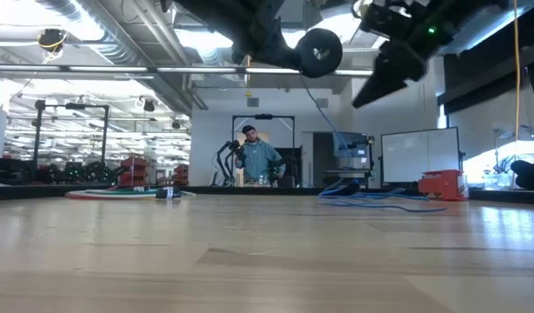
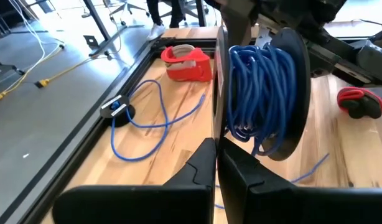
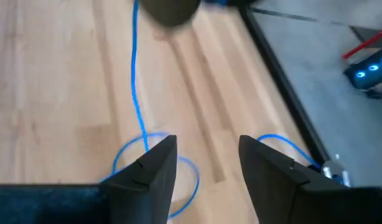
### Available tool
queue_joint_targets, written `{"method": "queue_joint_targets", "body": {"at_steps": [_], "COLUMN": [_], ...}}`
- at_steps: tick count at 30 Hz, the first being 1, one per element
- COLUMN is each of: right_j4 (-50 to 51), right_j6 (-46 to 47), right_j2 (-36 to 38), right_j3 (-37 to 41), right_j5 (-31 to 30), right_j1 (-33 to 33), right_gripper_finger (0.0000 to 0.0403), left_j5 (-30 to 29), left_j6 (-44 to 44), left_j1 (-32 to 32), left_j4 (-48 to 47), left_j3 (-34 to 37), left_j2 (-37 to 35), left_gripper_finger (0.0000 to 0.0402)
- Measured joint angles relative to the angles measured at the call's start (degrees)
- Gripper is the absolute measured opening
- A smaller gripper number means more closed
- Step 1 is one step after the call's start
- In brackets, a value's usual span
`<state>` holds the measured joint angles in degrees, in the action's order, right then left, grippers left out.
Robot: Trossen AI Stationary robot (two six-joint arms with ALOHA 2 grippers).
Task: Coil cords
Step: Coil the blue wire onto the spool
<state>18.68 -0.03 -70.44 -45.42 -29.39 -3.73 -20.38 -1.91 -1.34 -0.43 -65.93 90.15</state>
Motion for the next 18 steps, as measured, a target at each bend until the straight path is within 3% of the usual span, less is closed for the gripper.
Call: {"method": "queue_joint_targets", "body": {"at_steps": [3, 7, 11, 18], "right_j4": [-3.82, -24.63, -45.34, -53.13], "right_j6": [0.05, -0.66, -2.04, -6.26], "right_j2": [2.16, 1.19, -3.36, -10.27], "right_j3": [4.38, 16.08, 25.07, 25.96], "right_j5": [2.33, 8.32, 8.89, 5.72], "right_j1": [0.00, 0.00, 0.02, 0.58], "right_gripper_finger": [0.0179, 0.0179, 0.0179, 0.0179], "left_j5": [-0.15, -0.18, -0.17, -0.28], "left_j6": [-0.24, -0.22, -0.21, -0.28], "left_j1": [-0.02, -0.02, -0.02, -0.04], "left_j4": [0.09, -0.02, -0.07, 0.07], "left_j3": [0.00, 0.02, 0.04, 0.04], "left_j2": [-0.04, -0.04, -0.04, -0.04], "left_gripper_finger": [0.0001, 0.0001, 0.0001, 0.0001]}}
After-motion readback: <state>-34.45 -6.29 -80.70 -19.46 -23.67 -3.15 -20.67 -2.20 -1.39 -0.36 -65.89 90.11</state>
